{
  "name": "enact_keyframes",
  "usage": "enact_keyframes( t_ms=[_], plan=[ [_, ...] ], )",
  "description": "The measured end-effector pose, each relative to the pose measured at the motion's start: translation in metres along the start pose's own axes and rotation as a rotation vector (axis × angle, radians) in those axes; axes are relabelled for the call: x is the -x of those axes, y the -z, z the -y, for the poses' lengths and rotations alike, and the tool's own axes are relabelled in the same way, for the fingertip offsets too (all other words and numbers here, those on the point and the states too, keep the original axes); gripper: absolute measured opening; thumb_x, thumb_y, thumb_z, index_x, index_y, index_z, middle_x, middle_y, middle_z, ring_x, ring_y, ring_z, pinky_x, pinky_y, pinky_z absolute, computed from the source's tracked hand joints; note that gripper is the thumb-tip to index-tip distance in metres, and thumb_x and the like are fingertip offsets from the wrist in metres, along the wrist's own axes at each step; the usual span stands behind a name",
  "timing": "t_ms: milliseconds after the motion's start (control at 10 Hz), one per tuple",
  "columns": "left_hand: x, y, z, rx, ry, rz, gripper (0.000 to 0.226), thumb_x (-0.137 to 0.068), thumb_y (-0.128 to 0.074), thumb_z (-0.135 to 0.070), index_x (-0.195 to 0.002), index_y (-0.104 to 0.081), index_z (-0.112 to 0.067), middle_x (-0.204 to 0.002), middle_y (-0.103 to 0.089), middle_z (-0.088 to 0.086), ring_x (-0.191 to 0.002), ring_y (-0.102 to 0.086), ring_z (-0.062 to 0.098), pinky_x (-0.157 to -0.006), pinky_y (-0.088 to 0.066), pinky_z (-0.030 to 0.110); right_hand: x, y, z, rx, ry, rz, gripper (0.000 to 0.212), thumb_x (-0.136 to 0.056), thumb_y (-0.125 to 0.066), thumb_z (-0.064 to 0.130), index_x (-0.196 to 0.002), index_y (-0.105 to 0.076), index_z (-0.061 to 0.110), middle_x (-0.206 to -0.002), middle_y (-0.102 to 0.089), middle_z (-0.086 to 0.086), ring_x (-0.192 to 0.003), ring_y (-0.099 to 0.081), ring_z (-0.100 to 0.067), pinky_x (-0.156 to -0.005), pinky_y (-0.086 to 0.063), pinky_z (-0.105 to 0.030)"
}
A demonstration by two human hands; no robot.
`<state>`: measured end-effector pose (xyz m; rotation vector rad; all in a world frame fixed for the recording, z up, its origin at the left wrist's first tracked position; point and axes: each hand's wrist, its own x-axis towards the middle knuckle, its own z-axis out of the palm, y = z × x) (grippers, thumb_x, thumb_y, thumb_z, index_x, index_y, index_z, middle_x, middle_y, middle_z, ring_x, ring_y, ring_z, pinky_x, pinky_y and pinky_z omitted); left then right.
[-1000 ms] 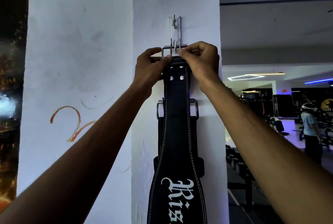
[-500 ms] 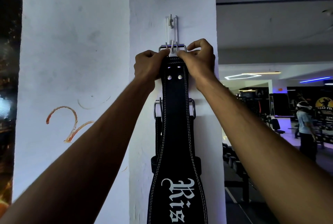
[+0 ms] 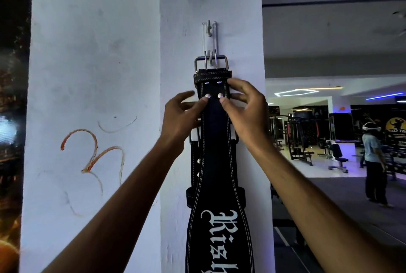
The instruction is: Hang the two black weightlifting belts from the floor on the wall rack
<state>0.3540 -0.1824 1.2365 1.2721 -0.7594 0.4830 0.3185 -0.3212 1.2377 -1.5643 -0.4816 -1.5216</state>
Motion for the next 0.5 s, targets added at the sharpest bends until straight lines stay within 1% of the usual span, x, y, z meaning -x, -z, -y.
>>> enact_keyframes(
  t_ms=[100,200,300,400,500],
  plan=[
    [0.010,0.001,0.005,0.011,-0.011,0.032,0.016,-0.093,-0.068,-0.020,-0.097,-0.074,-0.006,-0.073,-0.075,0.000,-0.063,-0.069,0.007,-0.061,-0.058,0.022,0.010,0.003,-0.002,0.007,-0.002,0.027,0.033,-0.085,-0.068,0.004,-0.116,-0.066,0.014,-0.109,-0.069,0.005,-0.085,-0.068,-0.005,-0.069,-0.047,-0.004],
    [0.019,0.002,0.013,-0.068,0.003,0.049,0.018,-0.092,-0.069,-0.026,-0.091,-0.076,-0.009,-0.080,-0.077,0.006,-0.068,-0.070,0.012,-0.063,-0.057,0.028,0.013,0.005,-0.001,0.044,0.005,0.053,0.034,-0.085,-0.067,0.006,-0.117,-0.066,0.017,-0.107,-0.068,0.011,-0.085,-0.069,-0.008,-0.069,-0.049,-0.007],
    [0.029,0.008,0.014,-0.106,0.023,0.071,0.013,-0.090,-0.072,-0.027,-0.092,-0.076,-0.015,-0.087,-0.078,0.011,-0.073,-0.072,0.016,-0.069,-0.057,0.033,0.011,0.006,0.004,0.051,-0.026,0.079,0.033,-0.085,-0.067,0.005,-0.115,-0.066,0.017,-0.101,-0.065,0.018,-0.085,-0.068,-0.009,-0.067,-0.049,-0.006],
    [0.047,0.017,0.015,-0.112,0.026,0.114,0.010,-0.089,-0.072,-0.017,-0.099,-0.072,-0.020,-0.081,-0.075,0.004,-0.071,-0.071,0.010,-0.066,-0.060,0.026,0.021,0.013,0.008,0.103,-0.016,0.052,0.030,-0.085,-0.065,0.004,-0.113,-0.068,0.017,-0.108,-0.068,0.007,-0.087,-0.067,-0.004,-0.064,-0.047,-0.003],
    [0.063,0.032,0.022,-0.223,0.037,0.137,0.016,-0.088,-0.072,-0.010,-0.101,-0.073,-0.018,-0.081,-0.076,0.002,-0.073,-0.074,0.016,-0.071,-0.062,0.031,0.038,0.009,0.014,0.180,-0.012,-0.018,0.028,-0.085,-0.061,0.003,-0.108,-0.069,0.017,-0.110,-0.068,0.003,-0.086,-0.067,-0.003,-0.067,-0.053,-0.009]
  ],
)
